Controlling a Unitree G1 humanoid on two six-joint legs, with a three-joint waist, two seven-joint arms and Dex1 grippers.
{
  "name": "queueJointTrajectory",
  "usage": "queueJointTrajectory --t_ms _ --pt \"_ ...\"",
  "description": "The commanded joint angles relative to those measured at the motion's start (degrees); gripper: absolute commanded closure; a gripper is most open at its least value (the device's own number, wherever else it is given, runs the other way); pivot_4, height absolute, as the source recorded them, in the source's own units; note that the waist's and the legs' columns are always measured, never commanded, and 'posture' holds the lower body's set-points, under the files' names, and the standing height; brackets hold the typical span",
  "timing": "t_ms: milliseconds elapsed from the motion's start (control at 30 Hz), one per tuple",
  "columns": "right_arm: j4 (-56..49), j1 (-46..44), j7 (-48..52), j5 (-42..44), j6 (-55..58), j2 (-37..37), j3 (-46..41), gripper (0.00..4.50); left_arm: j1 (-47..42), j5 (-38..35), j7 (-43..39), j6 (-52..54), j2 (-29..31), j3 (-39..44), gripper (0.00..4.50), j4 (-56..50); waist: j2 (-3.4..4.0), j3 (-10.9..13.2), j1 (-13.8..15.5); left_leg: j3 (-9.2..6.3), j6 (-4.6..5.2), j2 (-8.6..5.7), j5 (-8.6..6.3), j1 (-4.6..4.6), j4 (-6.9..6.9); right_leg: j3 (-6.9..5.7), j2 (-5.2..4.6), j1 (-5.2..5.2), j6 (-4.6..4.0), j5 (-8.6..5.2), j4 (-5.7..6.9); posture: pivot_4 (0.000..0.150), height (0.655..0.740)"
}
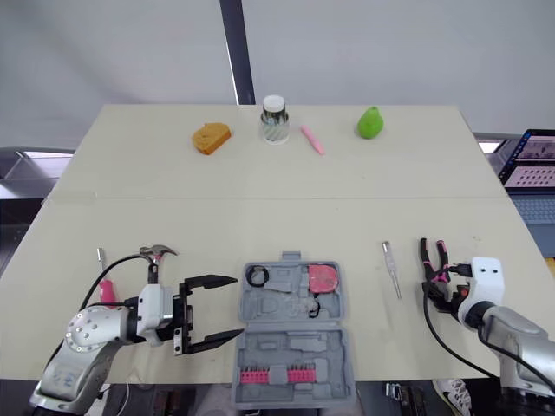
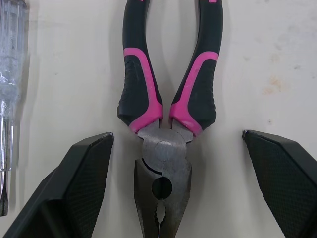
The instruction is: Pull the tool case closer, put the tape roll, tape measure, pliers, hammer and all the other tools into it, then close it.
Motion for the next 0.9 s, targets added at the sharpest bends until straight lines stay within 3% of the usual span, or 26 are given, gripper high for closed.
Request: queueJointTrajectory --t_ms 33,400,500,667,700,900 --pt "0.1 1.0 0.5 0.2 0.6 -0.7 -0.6 0.07 0.4 -0.1 0.3 -0.9 0.2 0.4 0.0 -2.1 0.0 0.0 0.0 0.0 0.0 0.0 0.0 0.0 0.0 0.0 -0.01 0.0 0.0 0.0 0.0 0.15 0.695" --pt "-0.4 1.9 0.8 0.3 0.4 -0.5 0.0 0.07 -0.4 0.1 0.1 -1.2 0.1 0.1 0.0 -1.0 0.0 0.0 0.1 -0.01 0.0 0.0 0.0 0.0 0.0 -0.01 -0.01 0.0 0.0 0.0 0.0 0.15 0.695" --pt "-0.3 1.8 0.7 0.2 0.4 -0.6 0.0 0.88 -0.7 0.1 0.1 -1.3 0.0 0.0 0.0 -0.7 0.0 0.0 0.1 0.0 0.01 0.0 0.0 -0.01 0.0 -0.01 -0.01 0.0 0.0 0.0 -0.01 0.15 0.695" --pt "-0.3 1.9 0.7 0.3 0.5 -0.6 -0.1 3.38 -1.0 0.1 0.0 -1.4 -0.1 -0.2 0.0 -0.4 0.0 0.0 0.0 0.0 0.0 0.02 0.0 0.0 0.0 -0.01 0.02 0.0 0.0 0.0 -0.01 0.15 0.695" --pt "-0.3 1.9 0.7 0.3 0.5 -0.6 -0.2 3.53 -1.1 0.1 0.0 -1.4 -0.1 -0.2 0.0 -0.3 0.0 0.0 0.0 0.0 0.0 0.03 0.0 0.0 -0.01 -0.01 0.02 -0.01 0.0 0.0 0.0 0.15 0.695" --pt "-0.5 1.3 0.6 0.5 0.5 -0.9 -0.7 3.53 -1.9 0.1 -0.3 -1.6 -0.4 -0.6 0.0 0.3 0.0 0.0 0.0 0.0 0.0 0.03 0.0 0.0 -0.01 -0.01 0.01 0.0 0.0 0.0 -0.01 0.15 0.695"
